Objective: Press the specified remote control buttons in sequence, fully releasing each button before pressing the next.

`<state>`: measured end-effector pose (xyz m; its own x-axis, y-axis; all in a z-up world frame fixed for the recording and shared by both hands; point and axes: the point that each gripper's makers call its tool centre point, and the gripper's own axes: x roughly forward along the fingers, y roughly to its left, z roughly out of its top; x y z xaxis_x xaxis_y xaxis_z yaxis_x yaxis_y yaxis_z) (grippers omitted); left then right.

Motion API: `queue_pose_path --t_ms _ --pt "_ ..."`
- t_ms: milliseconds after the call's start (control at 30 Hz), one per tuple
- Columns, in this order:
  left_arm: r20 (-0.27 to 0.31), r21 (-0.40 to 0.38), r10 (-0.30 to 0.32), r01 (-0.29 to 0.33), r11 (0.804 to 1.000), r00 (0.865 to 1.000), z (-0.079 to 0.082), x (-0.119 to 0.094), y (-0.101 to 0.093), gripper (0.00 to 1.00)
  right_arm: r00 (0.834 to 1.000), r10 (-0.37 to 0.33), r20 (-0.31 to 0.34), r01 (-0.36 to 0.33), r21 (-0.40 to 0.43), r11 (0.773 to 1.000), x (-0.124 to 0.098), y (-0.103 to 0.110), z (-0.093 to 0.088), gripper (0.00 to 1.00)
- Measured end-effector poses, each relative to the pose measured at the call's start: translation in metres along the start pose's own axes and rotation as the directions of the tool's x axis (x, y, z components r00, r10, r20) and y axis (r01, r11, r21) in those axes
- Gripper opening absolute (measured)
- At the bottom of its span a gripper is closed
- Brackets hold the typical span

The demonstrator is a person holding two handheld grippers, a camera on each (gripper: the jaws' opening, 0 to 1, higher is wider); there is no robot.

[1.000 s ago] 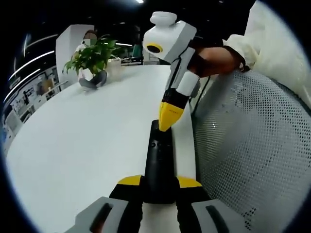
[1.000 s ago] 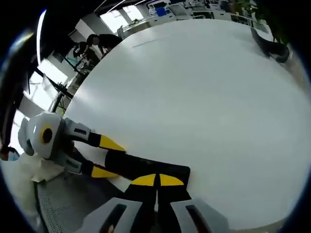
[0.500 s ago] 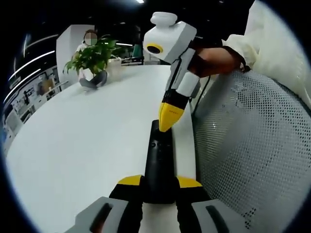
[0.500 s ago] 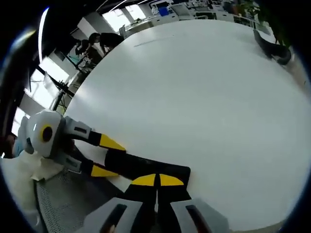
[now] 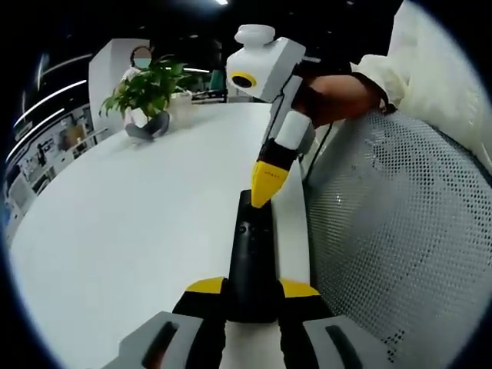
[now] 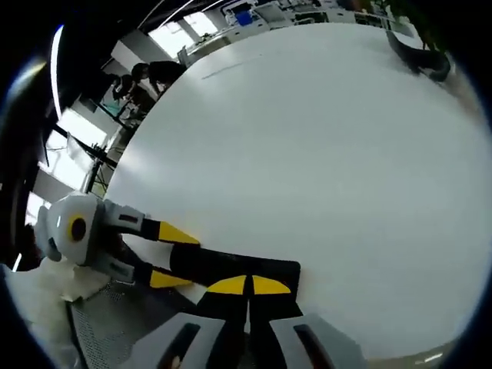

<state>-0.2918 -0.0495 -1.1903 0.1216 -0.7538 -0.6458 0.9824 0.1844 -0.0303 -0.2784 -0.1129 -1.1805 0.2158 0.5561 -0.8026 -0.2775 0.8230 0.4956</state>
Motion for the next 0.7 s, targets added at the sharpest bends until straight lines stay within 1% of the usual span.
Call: queue_pose_path --t_ms 100,200,267,400,467,533,567,600,633,700 --pt "-0.005 0.009 -0.002 0.002 1.0 1.0 0.0 0.0 -0.001 0.25 1.0 0.014 0.011 -0.014 0.025 1.0 -0.001 -0.002 0.002 0.0" --pt "-0.005 0.014 -0.02 0.02 1.0 1.0 0.001 0.002 -0.007 0.25 0.998 0.034 0.054 -0.037 0.051 0.998 -0.002 -0.001 0.009 0.0" --pt "-0.008 0.038 -0.013 0.014 0.999 1.0 0.002 0.003 -0.008 0.25 0.998 0.029 0.054 -0.032 0.052 0.998 -0.002 0.0 0.009 0.0" --pt "-0.004 0.028 -0.014 0.014 1.0 1.0 0.002 0.003 -0.008 0.25 0.997 0.038 0.064 -0.04 0.034 0.999 -0.001 0.004 0.011 0.0" --pt "-0.003 0.032 -0.014 0.014 0.999 1.0 0.003 0.003 -0.009 0.25 0.998 0.029 0.053 -0.03 0.02 0.999 0.001 0.004 0.01 0.0" --pt "-0.004 0.032 -0.013 0.013 0.999 1.0 0.003 0.002 -0.009 0.25 1.0 0.017 0.018 -0.017 -0.017 1.0 0.004 0.006 0.004 0.0" --pt "-0.005 0.032 -0.013 0.013 0.999 1.0 0.003 0.002 -0.009 0.25 0.999 -0.017 -0.038 0.014 -0.061 0.998 0.007 0.004 -0.004 0.0" --pt "-0.005 0.029 -0.012 0.012 1.0 1.0 0.002 0.002 -0.009 0.25 0.998 -0.028 -0.052 0.025 -0.075 0.997 0.007 0.003 -0.007 0.0" --pt "-0.004 0.027 -0.009 0.009 1.0 1.0 0.002 0.002 -0.009 0.25 0.999 -0.028 -0.021 0.026 -0.101 0.995 0.005 0.007 0.001 0.0" --pt "-0.006 0.026 -0.004 0.005 1.0 1.0 0.002 0.001 -0.01 0.25 0.999 -0.032 -0.008 0.032 -0.075 0.997 0.006 0.006 0.002 0.0"
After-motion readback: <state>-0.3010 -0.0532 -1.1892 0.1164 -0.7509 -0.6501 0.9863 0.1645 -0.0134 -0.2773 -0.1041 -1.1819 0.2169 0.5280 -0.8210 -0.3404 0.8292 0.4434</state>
